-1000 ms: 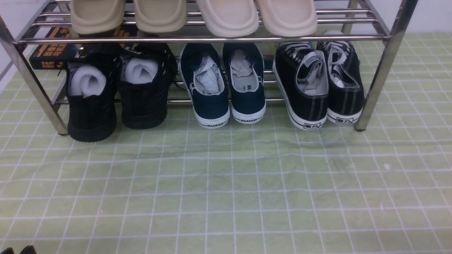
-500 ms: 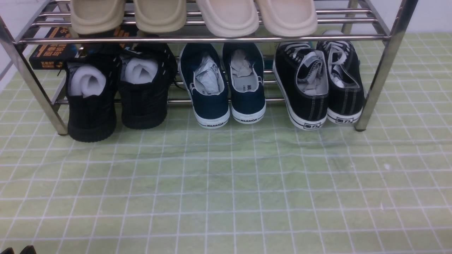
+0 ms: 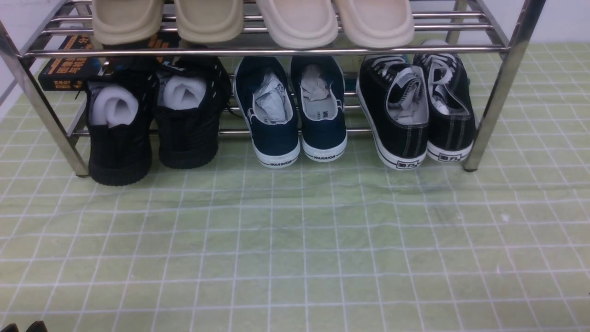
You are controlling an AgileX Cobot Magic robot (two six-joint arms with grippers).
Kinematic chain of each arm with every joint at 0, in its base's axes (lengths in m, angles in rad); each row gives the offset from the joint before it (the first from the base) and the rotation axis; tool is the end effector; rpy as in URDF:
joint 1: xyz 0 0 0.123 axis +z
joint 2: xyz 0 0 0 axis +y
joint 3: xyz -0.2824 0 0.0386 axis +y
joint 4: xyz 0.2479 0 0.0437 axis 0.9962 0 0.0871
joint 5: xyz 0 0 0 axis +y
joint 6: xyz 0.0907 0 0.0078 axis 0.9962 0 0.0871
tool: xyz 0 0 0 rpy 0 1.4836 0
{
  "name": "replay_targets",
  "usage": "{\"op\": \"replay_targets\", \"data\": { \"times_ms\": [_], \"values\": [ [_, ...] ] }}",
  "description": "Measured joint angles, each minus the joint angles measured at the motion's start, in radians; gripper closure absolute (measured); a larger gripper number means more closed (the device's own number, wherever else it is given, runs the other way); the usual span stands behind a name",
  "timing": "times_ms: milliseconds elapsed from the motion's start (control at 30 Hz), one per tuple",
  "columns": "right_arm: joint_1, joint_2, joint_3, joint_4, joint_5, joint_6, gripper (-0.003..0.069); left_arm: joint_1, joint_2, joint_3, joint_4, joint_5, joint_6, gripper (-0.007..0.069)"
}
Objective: Take the shoes off the shelf with your hand from the green coffee tablecloth.
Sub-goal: 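Grasp a shoe standing on the lower shelf of the shoe rack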
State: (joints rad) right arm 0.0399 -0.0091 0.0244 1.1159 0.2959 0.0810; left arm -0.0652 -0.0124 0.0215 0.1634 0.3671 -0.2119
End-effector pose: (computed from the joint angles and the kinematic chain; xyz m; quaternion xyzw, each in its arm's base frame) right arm 0.0525 0.0261 0.1935 0.3132 0.6569 0.4677 0.5017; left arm 0.0529 0.0019 0.1739 -0.0151 0.7999 -0.0139 0.5997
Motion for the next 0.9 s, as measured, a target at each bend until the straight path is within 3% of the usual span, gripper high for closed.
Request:
{"op": "replay_targets", "data": {
  "times_ms": [167, 333, 400, 467, 500, 533, 633, 800, 900],
  "values": [
    [0.0, 0.0, 0.0, 0.039, 0.002, -0.015, 0.0419, 0.0, 0.0, 0.0, 0.0, 0.0, 0.0, 0.0383],
    [0.001, 0.0, -0.066, 0.041, 0.005, -0.17, 0.0461, 0.0, 0.0, 0.0, 0.0, 0.0, 0.0, 0.0383],
    [0.001, 0.013, -0.12, 0.04, 0.004, -0.237, 0.0505, 0.0, 0.0, 0.0, 0.0, 0.0, 0.0, 0.0383],
    [0.001, 0.091, -0.237, 0.025, 0.017, -0.384, 0.0601, 0.0, 0.0, 0.0, 0.0, 0.0, 0.0, 0.0383],
    [0.001, 0.091, -0.247, 0.023, 0.021, -0.395, 0.0609, 0.0, 0.0, 0.0, 0.0, 0.0, 0.0, 0.0383],
    [0.001, 0.168, -0.32, 0.002, 0.058, -0.466, 0.0654, 0.0, 0.0, 0.0, 0.0, 0.0, 0.0, 0.0383],
    [0.001, 0.345, -0.434, -0.068, 0.208, -0.537, 0.0669, 0.0, 0.0, 0.0, 0.0, 0.0, 0.0, 0.0383],
    [0.001, 0.756, -0.622, -0.246, 0.554, -0.535, 0.0657, 0.0, 0.0, 0.0, 0.0, 0.0, 0.0, 0.0383],
    [0.001, 0.91, -0.69, -0.285, 0.643, -0.55, 0.0657, 0.0, 0.0, 0.0, 0.0, 0.0, 0.0, 0.0383]
  ]
}}
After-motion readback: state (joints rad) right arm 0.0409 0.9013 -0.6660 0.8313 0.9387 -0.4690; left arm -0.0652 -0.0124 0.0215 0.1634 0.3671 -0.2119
